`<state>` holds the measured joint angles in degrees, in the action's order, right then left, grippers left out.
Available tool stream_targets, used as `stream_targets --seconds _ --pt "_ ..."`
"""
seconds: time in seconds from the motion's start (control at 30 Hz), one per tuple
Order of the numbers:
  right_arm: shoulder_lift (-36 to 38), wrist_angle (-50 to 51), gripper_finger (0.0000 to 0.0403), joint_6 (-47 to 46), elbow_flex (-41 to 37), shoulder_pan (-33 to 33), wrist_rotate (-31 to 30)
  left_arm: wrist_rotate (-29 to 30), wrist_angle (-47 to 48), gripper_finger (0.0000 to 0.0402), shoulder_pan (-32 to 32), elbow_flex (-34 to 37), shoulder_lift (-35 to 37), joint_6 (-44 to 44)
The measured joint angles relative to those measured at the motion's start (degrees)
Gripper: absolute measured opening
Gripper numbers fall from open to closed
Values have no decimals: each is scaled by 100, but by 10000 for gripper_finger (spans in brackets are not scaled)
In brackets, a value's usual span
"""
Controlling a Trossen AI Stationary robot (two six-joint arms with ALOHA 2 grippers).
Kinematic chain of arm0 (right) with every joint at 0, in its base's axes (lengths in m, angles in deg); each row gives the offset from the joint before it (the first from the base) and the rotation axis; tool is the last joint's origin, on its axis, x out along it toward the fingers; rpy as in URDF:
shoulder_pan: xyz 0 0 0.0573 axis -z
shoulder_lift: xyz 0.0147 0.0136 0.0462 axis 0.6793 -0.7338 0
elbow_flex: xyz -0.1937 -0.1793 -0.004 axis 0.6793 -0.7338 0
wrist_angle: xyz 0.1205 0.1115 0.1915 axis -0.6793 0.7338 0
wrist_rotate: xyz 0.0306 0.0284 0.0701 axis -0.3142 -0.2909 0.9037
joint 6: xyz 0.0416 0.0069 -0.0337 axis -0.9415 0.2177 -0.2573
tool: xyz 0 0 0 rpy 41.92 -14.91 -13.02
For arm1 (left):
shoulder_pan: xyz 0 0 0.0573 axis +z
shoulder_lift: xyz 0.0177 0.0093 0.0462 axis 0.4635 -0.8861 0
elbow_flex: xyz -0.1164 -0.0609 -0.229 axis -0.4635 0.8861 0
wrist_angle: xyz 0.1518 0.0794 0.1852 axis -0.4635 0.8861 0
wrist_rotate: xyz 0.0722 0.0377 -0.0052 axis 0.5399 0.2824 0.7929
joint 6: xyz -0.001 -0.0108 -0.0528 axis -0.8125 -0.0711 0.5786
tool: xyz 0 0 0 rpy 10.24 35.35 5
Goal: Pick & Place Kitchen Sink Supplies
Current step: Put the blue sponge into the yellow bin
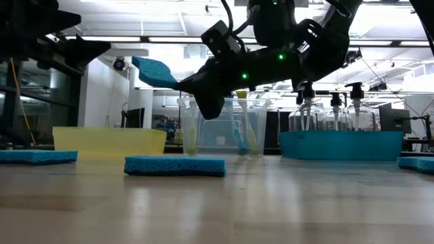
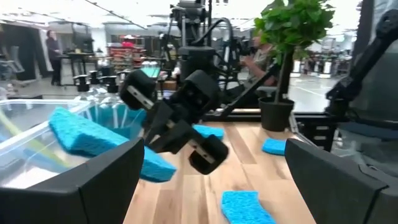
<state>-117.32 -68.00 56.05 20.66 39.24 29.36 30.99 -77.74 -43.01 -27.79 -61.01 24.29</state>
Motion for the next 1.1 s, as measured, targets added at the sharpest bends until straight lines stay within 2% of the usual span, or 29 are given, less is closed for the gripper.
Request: stream_targets --seconds 0.47,0.53,0.7,0.77,1.1 --pt "0 -10 0 85 1 0 -21 -219 22 382 0 0 -2 466" --pt "-1 -45 0 146 1 0 -20 96 6 382 0 0 -2 643" --pt "0 -46 0 376 160 -22 -142 1838 58 382 2 0 -99 875" --pt "0 -35 0 626 254 -44 -226 2312 40 381 6 0 -162 886" --pt "0 136 0 1195 722 48 -321 2375 -685 381 2 0 -189 941"
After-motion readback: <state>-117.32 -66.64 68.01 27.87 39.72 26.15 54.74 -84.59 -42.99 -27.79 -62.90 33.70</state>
